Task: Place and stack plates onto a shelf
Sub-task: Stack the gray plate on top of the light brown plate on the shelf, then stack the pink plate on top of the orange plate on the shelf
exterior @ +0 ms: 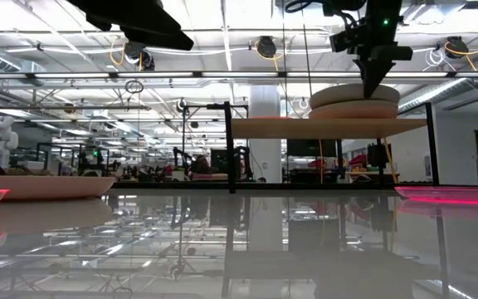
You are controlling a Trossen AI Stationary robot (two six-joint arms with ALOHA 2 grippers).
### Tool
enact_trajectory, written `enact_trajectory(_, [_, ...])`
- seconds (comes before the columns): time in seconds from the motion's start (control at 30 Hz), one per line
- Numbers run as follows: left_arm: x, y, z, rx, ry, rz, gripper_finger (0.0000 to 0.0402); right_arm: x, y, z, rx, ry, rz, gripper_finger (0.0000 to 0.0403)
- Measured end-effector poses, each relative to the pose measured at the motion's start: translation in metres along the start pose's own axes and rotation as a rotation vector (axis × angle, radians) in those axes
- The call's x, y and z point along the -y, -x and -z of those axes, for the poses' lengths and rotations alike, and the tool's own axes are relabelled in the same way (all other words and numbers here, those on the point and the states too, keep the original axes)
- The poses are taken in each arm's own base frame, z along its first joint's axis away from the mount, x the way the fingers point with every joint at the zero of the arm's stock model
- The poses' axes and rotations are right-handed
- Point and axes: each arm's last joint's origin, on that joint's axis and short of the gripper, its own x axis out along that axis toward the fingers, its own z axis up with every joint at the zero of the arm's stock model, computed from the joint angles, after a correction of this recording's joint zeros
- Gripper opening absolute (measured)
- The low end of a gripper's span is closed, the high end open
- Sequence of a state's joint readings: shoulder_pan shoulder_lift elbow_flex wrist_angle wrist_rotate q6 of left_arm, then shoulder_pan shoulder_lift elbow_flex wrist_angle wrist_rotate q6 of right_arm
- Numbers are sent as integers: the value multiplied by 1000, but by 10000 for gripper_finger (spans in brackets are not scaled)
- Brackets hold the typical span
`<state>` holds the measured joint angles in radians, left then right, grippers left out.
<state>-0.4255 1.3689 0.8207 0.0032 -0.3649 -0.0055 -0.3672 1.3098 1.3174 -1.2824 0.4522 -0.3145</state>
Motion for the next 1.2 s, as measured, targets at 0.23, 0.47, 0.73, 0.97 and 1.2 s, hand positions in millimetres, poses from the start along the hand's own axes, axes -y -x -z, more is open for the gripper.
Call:
enact_trajectory(0.23, [0, 0, 0, 0, 0, 0, 241, 1, 0, -2, 11, -24, 28, 52])
enact_trajectory(0.47, [0, 0, 0, -3, -2, 0, 241, 3, 3, -5, 71, -73, 44, 105])
enact_trajectory(0.73, [0, 0, 1, -9, 3, 0, 241, -5, 19, 2, 139, -135, 38, 127])
enact_trajectory(0.97, [0, 0, 2, -21, 22, -1, 241, -23, 37, 7, 231, -257, -66, 128])
enact_trajectory(1.2, [0, 0, 5, -38, 64, -2, 241, -66, 53, 2, 248, -214, -176, 128])
